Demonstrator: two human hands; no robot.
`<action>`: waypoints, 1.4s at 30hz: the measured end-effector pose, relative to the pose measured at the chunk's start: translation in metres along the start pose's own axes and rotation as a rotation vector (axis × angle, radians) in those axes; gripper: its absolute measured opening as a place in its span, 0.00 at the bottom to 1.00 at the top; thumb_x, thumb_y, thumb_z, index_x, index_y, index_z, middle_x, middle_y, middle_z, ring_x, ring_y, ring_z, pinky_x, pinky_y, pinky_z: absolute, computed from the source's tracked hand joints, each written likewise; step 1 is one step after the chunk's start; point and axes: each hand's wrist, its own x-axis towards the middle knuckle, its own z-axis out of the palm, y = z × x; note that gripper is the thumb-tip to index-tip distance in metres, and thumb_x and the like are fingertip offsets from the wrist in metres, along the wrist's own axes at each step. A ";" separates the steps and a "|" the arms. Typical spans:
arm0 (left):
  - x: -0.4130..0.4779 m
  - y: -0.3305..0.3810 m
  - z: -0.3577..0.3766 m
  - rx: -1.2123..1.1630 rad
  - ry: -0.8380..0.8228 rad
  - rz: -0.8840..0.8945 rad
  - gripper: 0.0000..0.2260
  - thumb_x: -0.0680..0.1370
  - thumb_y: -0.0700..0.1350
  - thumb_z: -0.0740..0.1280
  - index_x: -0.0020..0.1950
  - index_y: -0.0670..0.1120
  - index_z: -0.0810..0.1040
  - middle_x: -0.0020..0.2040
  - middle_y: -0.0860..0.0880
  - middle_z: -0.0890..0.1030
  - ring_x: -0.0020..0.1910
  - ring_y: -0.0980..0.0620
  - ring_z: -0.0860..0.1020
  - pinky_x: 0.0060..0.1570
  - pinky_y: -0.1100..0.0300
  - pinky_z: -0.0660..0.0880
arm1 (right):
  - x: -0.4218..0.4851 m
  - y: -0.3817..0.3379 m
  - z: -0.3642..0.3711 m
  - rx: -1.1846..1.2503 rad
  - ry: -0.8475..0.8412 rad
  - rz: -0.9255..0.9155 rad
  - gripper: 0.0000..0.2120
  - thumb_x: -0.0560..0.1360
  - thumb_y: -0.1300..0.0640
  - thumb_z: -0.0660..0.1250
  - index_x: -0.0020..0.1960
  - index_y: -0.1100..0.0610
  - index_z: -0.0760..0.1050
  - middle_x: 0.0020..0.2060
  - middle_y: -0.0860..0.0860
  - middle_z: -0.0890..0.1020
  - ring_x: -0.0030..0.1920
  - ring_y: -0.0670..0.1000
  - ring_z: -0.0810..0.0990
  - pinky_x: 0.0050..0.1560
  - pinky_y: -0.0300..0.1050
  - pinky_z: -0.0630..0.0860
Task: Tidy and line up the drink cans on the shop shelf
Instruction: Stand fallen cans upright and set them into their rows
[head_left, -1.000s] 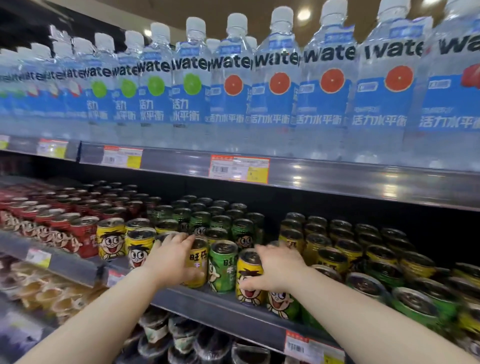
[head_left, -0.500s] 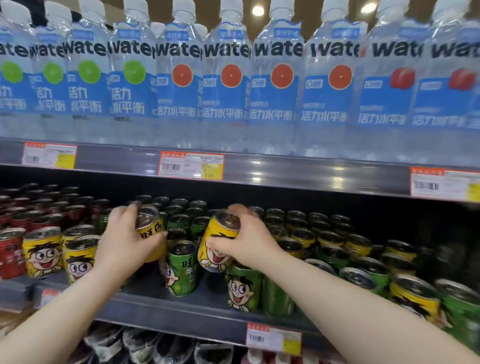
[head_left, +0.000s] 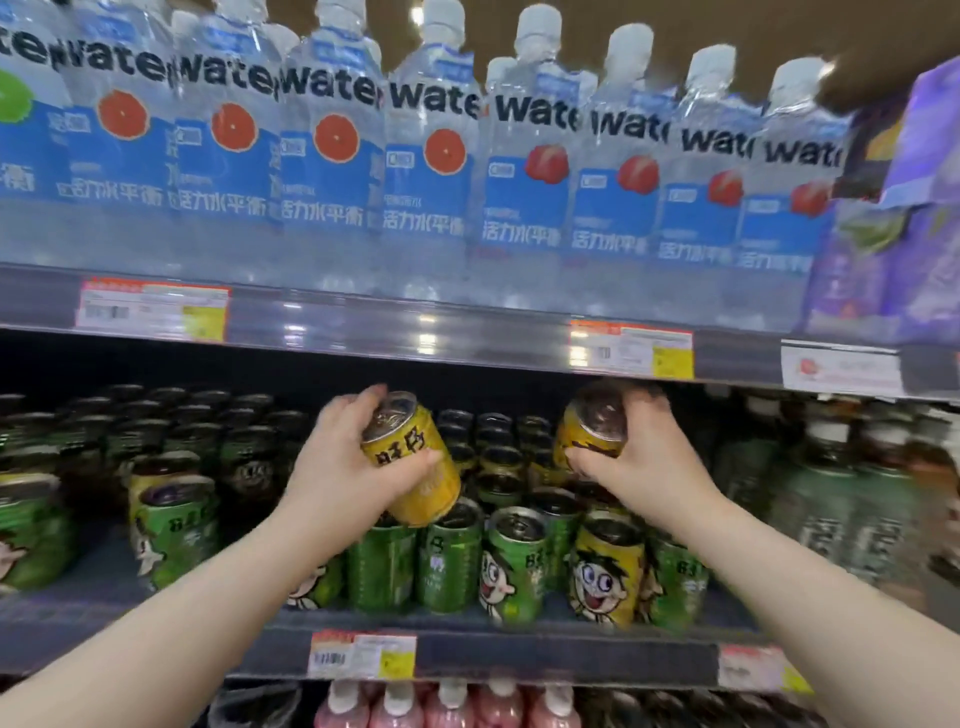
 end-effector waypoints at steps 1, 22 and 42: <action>-0.001 0.007 0.010 -0.018 -0.027 0.008 0.36 0.68 0.50 0.74 0.72 0.48 0.63 0.58 0.54 0.65 0.57 0.58 0.66 0.57 0.65 0.62 | 0.003 0.015 -0.007 -0.054 0.005 0.035 0.34 0.66 0.51 0.74 0.68 0.55 0.65 0.64 0.57 0.70 0.64 0.57 0.71 0.63 0.47 0.70; -0.035 0.058 0.082 -0.065 -0.184 -0.004 0.38 0.67 0.53 0.74 0.73 0.52 0.60 0.60 0.58 0.64 0.58 0.59 0.69 0.59 0.61 0.70 | -0.007 0.118 -0.008 -0.006 -0.473 0.391 0.38 0.67 0.35 0.69 0.70 0.52 0.65 0.66 0.55 0.72 0.62 0.54 0.74 0.59 0.43 0.72; -0.024 0.108 0.222 0.246 -0.504 0.231 0.40 0.68 0.59 0.71 0.74 0.48 0.57 0.70 0.49 0.63 0.67 0.48 0.67 0.67 0.55 0.65 | -0.062 0.133 -0.076 -0.028 -0.089 0.237 0.40 0.64 0.46 0.74 0.70 0.46 0.58 0.66 0.47 0.70 0.61 0.49 0.73 0.58 0.46 0.72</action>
